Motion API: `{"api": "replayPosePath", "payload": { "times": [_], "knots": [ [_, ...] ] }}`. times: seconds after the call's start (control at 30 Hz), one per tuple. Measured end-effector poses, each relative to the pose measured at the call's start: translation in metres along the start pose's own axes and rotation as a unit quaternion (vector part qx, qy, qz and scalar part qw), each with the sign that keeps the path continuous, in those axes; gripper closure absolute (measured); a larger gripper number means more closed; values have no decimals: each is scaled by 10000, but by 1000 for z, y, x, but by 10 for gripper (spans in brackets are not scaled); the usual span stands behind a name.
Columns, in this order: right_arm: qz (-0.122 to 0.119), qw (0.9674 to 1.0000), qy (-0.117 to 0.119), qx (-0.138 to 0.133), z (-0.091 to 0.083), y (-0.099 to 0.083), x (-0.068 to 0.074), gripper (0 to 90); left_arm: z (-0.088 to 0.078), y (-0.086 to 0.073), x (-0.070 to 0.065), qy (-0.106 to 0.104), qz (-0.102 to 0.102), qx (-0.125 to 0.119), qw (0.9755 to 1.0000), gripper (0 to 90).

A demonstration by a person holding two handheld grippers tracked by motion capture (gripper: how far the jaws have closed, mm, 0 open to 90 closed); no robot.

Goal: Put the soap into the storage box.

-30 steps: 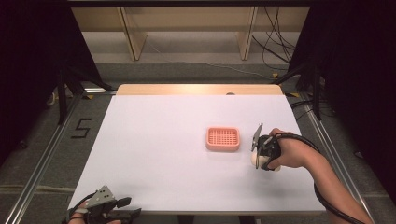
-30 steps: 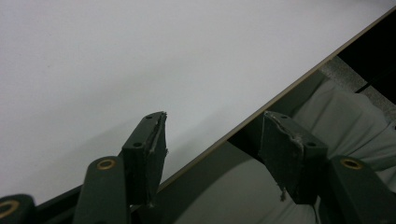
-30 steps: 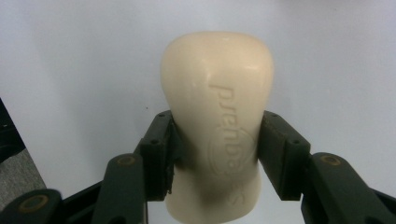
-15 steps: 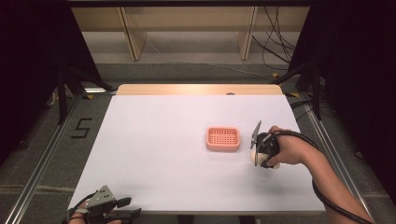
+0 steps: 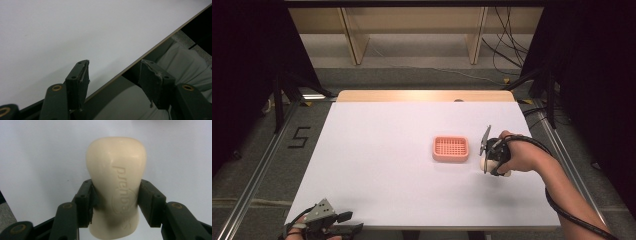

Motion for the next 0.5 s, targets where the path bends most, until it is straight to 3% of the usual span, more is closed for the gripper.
{"api": "replayPosePath", "payload": {
  "times": [0.03, 0.1, 0.13, 0.33, 0.47, 0.5],
  "knots": [
    [47, 10000, -85, -1, 0, 0, -2, 509, 0, 0, 0, 2, 1, 0, 10000, 402],
    [145, 9999, -12, 64, -2, 0, 0, 509, 0, 0, 0, 0, -4, -3, 10000, 402],
    [20, 10000, -47, 18, -1, 1, -3, 509, 0, 0, 0, 0, -6, -3, 10000, 402],
    [106, 9999, 3, 47, -3, 3, -3, 510, 0, 0, 0, 1, -6, -7, 10000, 402],
    [54, 10000, -66, 44, -4, 4, -6, 509, 0, -1, 3, 118, 81, 47, 9999, 402],
    [-13, 10000, -75, 37, -4, 4, -8, 509, 0, 0, 0, -5, -4, -1, 10000, 402]
  ]
}}
Point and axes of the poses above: each handheld gripper's, and its own axes: z roughly forward along the jaws, y roughly out of its top, x roughly to its left, the point moved 8 cm from there along z, roughly forward along the jaws, and after that the axes turned 11 degrees about x, right-handed, at the moved point
